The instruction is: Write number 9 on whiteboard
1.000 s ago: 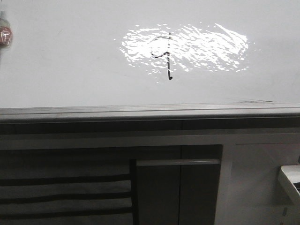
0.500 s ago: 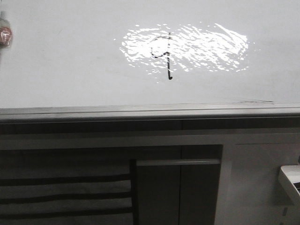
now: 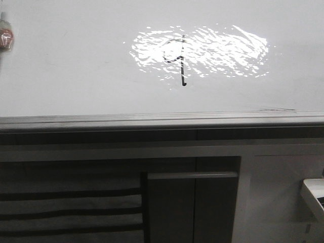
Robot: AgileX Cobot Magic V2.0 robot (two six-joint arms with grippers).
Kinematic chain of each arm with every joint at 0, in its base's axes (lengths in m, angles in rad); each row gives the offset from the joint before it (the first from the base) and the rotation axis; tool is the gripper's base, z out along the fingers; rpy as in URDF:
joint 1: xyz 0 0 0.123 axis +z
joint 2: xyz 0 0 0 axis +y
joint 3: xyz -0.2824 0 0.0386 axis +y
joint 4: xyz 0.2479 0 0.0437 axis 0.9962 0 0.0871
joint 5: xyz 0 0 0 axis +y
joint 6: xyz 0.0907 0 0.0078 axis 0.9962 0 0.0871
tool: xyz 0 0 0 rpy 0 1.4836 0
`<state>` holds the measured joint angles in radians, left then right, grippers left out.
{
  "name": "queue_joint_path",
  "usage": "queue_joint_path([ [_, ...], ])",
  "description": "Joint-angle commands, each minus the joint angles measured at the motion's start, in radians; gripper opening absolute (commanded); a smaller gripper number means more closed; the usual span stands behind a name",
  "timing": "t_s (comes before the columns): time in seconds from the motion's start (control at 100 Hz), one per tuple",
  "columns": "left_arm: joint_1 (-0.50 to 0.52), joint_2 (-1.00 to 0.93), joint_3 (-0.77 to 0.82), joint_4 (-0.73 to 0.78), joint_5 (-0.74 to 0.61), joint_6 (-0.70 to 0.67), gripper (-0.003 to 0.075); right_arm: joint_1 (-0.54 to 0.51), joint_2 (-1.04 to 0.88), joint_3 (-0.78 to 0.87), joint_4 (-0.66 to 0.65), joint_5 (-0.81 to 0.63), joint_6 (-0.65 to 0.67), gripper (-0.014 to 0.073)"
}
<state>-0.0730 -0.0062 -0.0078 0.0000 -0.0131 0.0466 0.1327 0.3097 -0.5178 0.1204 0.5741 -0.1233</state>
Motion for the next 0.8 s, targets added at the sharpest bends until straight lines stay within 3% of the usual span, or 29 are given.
queue_joint_path([
  [0.0,-0.008,-0.027,0.032,-0.007,-0.073,-0.001,-0.002,-0.005,0.009,-0.025,-0.004,-0.074,0.0,-0.0072],
  [0.2,-0.008,-0.027,0.031,-0.007,-0.073,-0.001,-0.002,-0.03,-0.083,0.07,-0.039,-0.163,-0.007,-0.0072],
  [0.46,-0.008,-0.027,0.031,-0.007,-0.073,-0.001,-0.002,-0.071,-0.306,0.503,-0.01,-0.624,-0.007,-0.0072],
  [0.79,-0.008,-0.025,0.031,-0.007,-0.073,-0.001,-0.002,-0.071,-0.338,0.557,0.013,-0.605,-0.007,-0.0072],
])
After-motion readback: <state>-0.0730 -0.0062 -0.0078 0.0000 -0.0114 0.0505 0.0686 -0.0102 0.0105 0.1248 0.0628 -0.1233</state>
